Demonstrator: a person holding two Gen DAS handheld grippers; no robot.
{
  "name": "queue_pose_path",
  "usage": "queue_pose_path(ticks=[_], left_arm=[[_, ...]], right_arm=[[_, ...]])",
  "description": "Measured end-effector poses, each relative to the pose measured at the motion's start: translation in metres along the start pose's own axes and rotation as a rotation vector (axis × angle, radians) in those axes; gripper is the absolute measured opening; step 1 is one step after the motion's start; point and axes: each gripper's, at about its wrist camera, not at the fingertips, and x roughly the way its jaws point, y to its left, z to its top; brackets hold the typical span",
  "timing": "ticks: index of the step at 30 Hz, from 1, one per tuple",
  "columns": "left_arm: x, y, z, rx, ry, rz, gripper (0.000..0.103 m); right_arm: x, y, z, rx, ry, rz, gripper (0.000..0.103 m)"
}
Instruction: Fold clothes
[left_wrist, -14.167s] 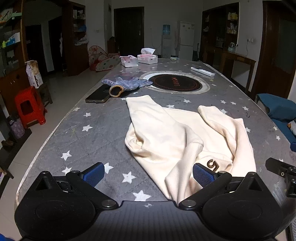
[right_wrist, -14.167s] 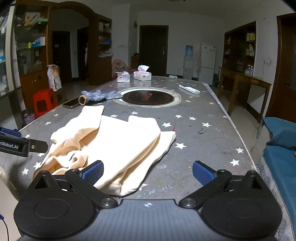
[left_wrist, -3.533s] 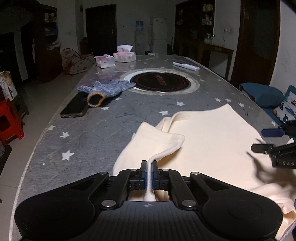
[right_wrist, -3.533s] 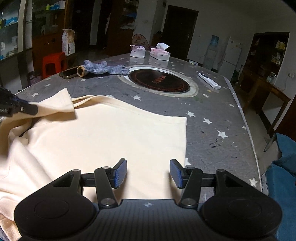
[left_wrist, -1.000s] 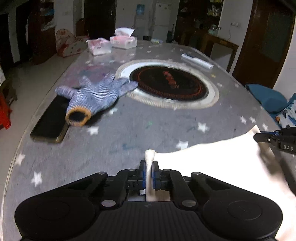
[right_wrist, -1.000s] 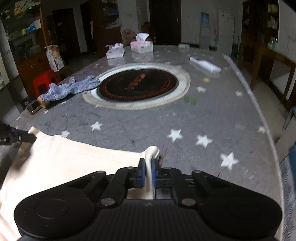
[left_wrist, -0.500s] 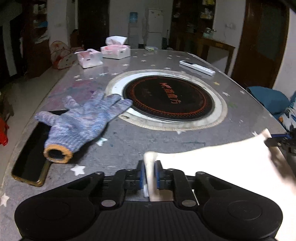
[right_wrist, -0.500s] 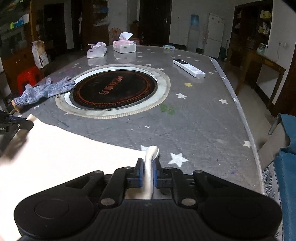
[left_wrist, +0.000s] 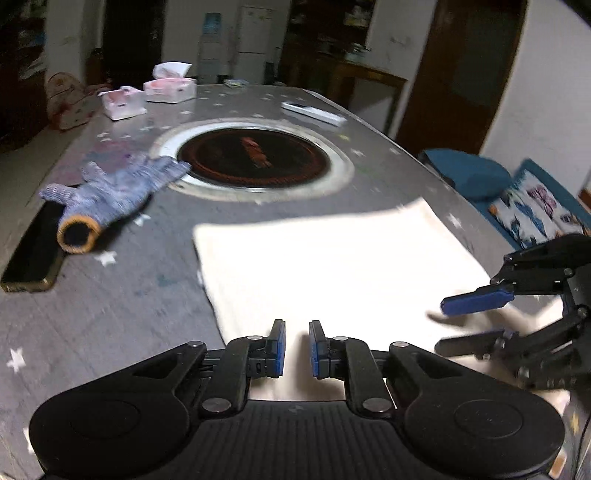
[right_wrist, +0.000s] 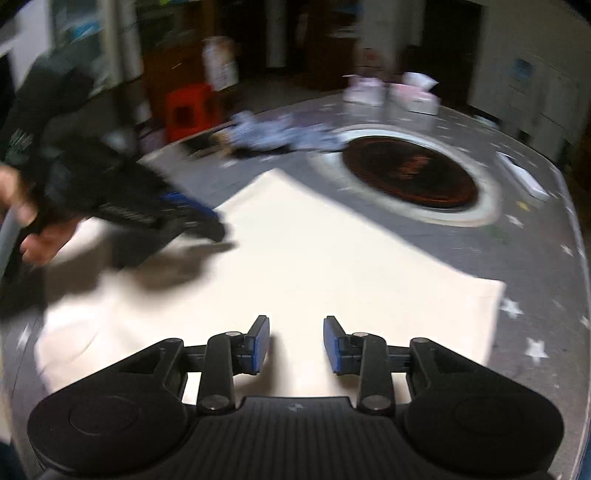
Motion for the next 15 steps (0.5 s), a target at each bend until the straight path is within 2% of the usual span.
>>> queue_pose_path(ticks=[8,15], left_arm=[[-0.004,-0.006,-0.009,0.014,-0.011,0.026,0.015],[-0.004,-0.011,-0.007,0.021,-0.012,0.037,0.015]], right_arm=[[-0.032,0.048,-0.032,-0.124,0.014,0.025,0.032],[-0.073,0.060,-0.059,-0.167,0.030,0.050,0.032]])
